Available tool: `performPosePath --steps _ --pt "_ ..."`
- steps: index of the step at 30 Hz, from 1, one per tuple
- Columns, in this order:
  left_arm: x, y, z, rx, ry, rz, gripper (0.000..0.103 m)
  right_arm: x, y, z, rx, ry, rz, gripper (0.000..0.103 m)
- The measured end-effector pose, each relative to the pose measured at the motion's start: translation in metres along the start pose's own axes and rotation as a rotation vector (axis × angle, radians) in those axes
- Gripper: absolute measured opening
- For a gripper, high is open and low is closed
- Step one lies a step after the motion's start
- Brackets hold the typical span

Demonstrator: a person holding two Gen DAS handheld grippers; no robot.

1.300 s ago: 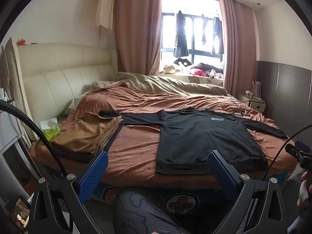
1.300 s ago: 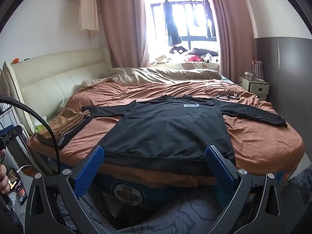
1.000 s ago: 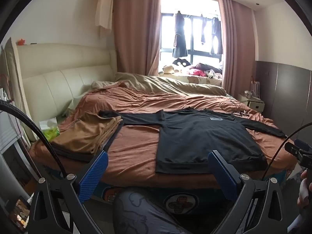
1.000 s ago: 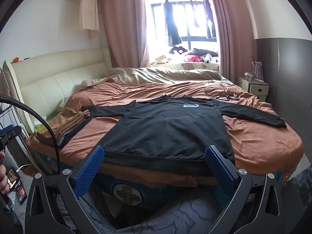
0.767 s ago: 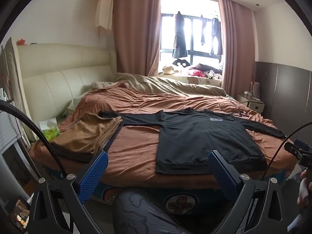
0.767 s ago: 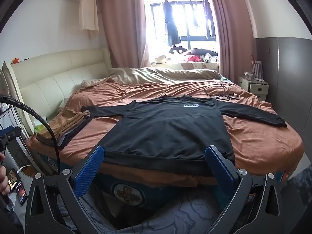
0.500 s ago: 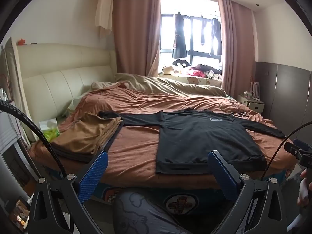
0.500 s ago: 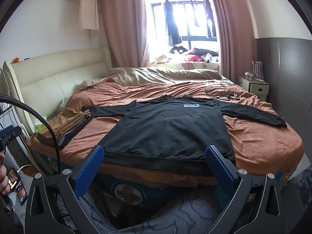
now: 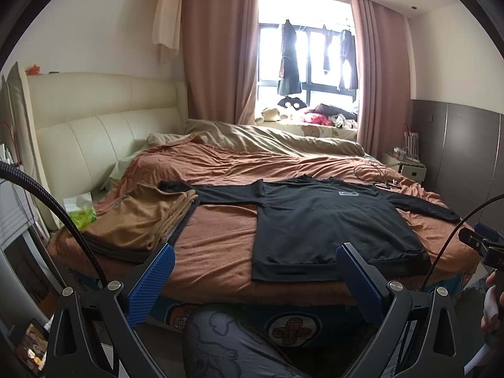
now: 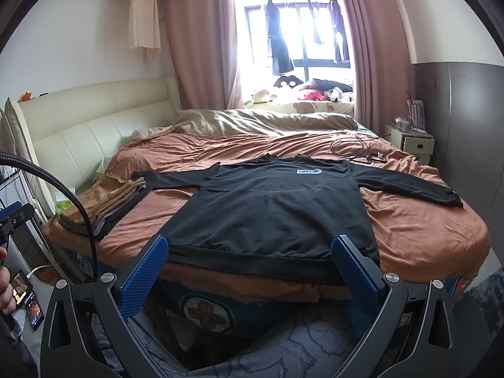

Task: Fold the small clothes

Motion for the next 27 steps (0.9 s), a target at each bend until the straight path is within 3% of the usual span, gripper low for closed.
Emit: performPosePath --steps 27 --pt "-0.0005 0.0005 0.0017 -0.003 0.002 0.001 0.103 -0.0002 -0.0006 -0.0004 -0.016 0.003 -0.007 0.103"
Point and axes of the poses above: each gripper's, at about its wrist camera, not at the fingertips, and x roughly the way its jaws point, y to its right, z to its underside, the point moved 9 cm from there along x, roughly the way its jaws point, and after that the axes turned 14 degrees about x, right-handed, at the moved point
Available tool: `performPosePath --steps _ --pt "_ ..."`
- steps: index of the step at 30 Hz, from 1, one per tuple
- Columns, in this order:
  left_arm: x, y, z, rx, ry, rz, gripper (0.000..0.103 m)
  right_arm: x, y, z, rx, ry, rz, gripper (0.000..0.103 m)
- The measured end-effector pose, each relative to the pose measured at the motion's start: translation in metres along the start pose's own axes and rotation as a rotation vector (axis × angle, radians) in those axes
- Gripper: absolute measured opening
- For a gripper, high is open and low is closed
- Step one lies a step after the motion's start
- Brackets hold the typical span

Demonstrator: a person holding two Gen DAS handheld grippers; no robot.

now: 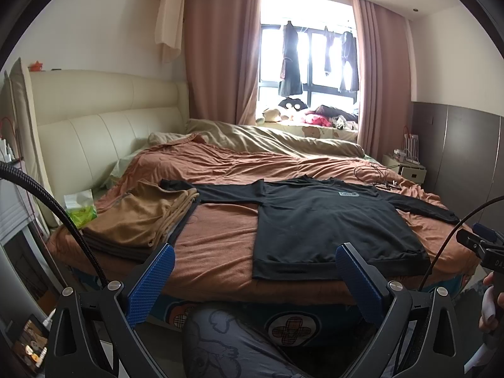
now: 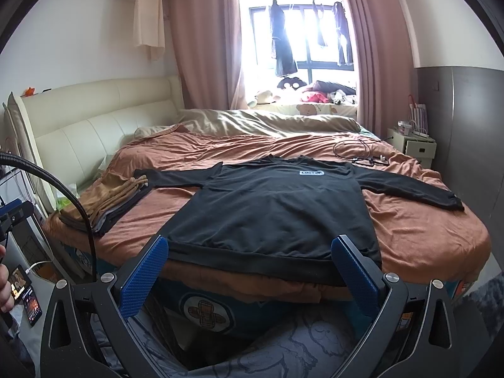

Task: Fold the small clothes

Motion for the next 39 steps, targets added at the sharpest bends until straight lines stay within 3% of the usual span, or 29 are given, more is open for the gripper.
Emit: performPosePath --steps 25,39 --pt "0.002 0.001 0.002 -0.006 -0.001 0.005 0.103 0.013 0.001 -0.004 -0.013 -0.003 0.020 0.103" --pt "0.060 0.005 -0.004 -0.007 -0.045 0.031 0.103 0.066 -0.005 -0.017 -0.016 -0.045 0.073 0.103"
Point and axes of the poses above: each gripper's, at about its wrist camera, not at the fingertips, and x roughly the way its jaws point, y to its right, z to its underside, the point moved 9 cm from there along x, roughly the way its jaws point, and after that the axes turned 14 degrees about x, right-handed, at the moved point
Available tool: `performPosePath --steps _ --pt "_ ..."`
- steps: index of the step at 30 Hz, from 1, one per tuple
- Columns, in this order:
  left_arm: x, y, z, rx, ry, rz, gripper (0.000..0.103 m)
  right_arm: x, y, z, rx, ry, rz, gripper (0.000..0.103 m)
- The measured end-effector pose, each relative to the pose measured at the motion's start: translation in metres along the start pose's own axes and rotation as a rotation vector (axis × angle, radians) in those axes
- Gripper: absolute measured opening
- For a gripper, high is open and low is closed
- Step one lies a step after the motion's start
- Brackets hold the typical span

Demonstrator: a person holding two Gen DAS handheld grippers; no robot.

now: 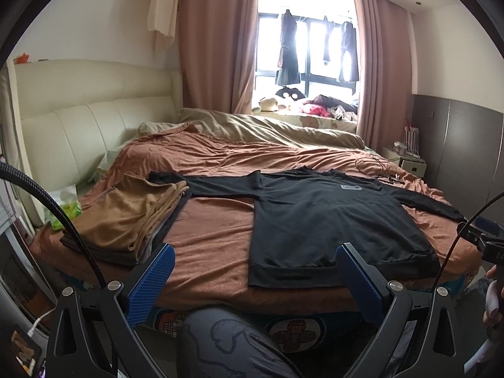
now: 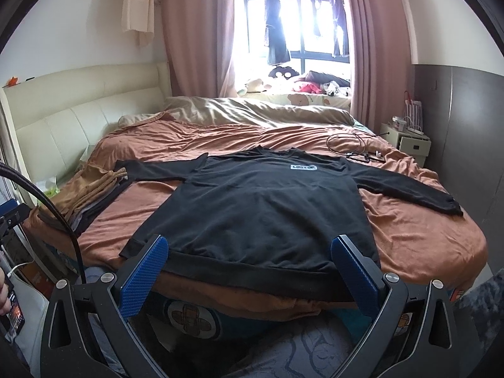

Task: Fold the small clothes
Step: 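Lower both grippers toward the sleeve and close the left gripper on it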

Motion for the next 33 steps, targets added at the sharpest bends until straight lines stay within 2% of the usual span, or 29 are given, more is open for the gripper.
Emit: performPosePath --steps 17,28,33 --pt "0.117 -0.027 -0.029 -0.024 -0.068 0.009 0.101 0.100 0.004 -0.044 0.047 -0.078 -0.007 0.103" --pt "0.207 -0.068 -0.045 -0.088 -0.150 -0.006 0.090 0.174 -0.011 -0.078 0.043 -0.131 -0.041 0.103" --pt "0.248 -0.086 -0.050 -0.115 -0.193 -0.022 0.088 0.214 -0.020 -0.094 0.033 -0.167 -0.058 0.085"
Point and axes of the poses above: each gripper's, at about its wrist camera, not at the fingertips, and x roughly the way its jaws point, y to its right, z to its underside, the point moved 9 cm from there along x, roughly the way its jaws point, and after that the axes turned 14 degrees about x, right-handed, at the moved point
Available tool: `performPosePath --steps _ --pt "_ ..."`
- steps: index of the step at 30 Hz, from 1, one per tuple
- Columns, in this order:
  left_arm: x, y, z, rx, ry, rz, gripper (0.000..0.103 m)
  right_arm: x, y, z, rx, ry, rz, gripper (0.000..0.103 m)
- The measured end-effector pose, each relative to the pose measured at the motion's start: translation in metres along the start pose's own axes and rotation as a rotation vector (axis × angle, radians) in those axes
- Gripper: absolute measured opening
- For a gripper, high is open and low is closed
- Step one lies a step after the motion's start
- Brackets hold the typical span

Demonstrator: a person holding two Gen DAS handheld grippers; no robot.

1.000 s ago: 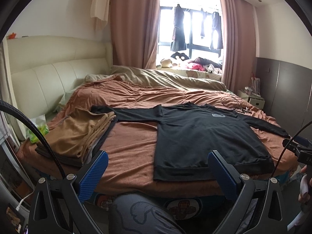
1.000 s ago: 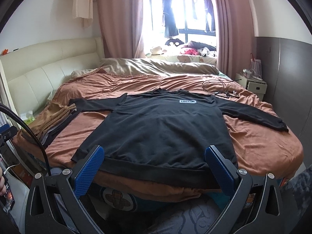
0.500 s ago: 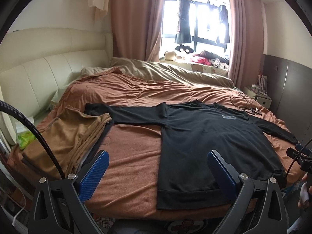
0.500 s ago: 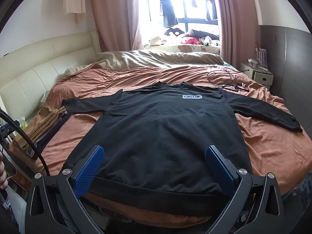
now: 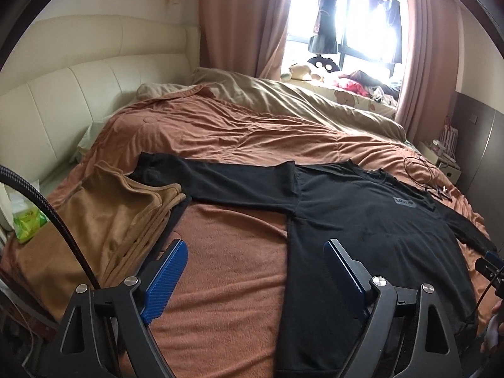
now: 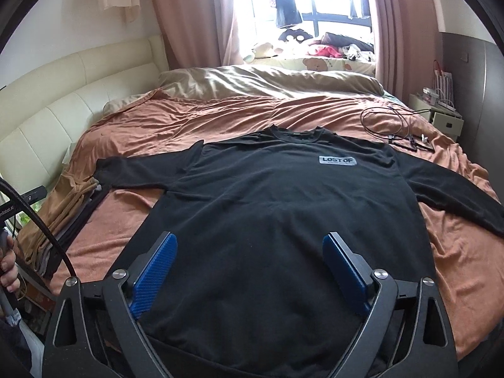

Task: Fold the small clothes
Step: 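Lower both grippers toward the sleeve and close the left gripper on it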

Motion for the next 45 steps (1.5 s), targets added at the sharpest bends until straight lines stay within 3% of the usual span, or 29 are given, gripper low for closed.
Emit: performPosePath --steps 18,22,25,36,45 --pt "0.170 -0.040 -0.031 -0.145 -0.223 0.031 0.064 0.156 -0.017 -0.061 0.043 -0.203 -0.074 0.057" --pt "0.201 -0.047 -0.029 -0.172 -0.274 0.010 0.061 0.187 -0.023 -0.067 0.052 -0.244 -0.094 0.056" --pt "0.225 -0.053 -0.028 -0.196 -0.316 0.010 0.052 0.205 -0.029 -0.070 0.035 -0.258 -0.100 0.056" --pt "0.284 -0.072 -0.011 -0.214 -0.395 -0.051 0.050 0.263 -0.053 -0.067 0.006 -0.325 -0.133 0.045" --pt "0.323 -0.075 0.019 -0.204 -0.480 -0.083 0.051 0.302 -0.061 -0.057 0.038 -0.377 -0.161 0.045"
Point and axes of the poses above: each gripper's, at about its wrist camera, not at the fingertips, and x roughly the way its jaws point, y to its right, z to its underside, the point moved 9 cm from there along x, roughly the way its jaws point, and after that the axes turned 14 degrees about x, right-handed, at the moved point
